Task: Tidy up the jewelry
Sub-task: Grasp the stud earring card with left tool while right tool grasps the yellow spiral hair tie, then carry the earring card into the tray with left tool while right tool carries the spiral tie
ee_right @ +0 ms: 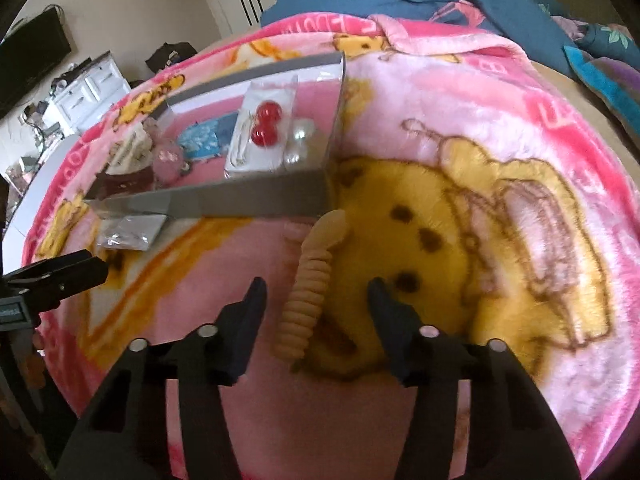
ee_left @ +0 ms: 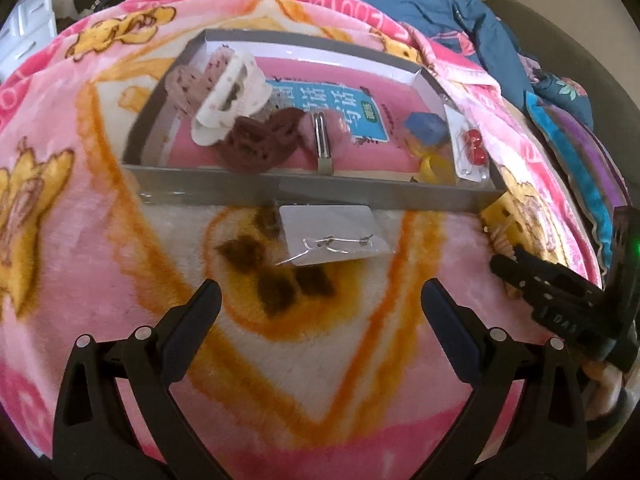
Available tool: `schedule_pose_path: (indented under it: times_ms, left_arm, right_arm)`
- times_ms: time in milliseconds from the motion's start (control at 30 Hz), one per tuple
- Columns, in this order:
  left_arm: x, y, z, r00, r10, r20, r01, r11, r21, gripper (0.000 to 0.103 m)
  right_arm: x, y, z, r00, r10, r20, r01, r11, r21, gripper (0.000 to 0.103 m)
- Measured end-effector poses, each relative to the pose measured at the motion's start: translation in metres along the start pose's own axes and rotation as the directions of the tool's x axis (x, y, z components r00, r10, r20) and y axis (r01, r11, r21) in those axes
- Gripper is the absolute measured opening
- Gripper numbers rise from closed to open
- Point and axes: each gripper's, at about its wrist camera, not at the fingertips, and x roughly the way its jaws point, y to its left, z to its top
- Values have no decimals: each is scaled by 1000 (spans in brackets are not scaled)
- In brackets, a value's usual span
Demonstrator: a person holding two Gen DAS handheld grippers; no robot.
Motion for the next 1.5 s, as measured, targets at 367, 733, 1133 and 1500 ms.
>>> schedule_pose_path:
  times_ms: [367, 733, 1133, 1500]
  left_arm:
    - [33, -21, 18, 994, 113, 14, -113, 993, 21, 87]
    - [8, -12, 6, 999, 35, 25, -36, 998, 50, 54]
    - [-63, 34, -11, 990, 48, 131, -50, 999, 10, 54]
    - [-97, 55, 1, 976, 66, 206, -67, 998, -5, 54]
  right_arm:
    - [-20, 21, -18, 992, 129, -7, -129, 988, -79, 17]
    - [-53, 38, -22, 975, 220, 22, -216, 970, -107, 17]
    - [-65, 77, -10, 960, 278, 33, -268, 948, -172, 17]
    - [-73, 119, 20, 945, 317, 79, -292, 929, -228, 17]
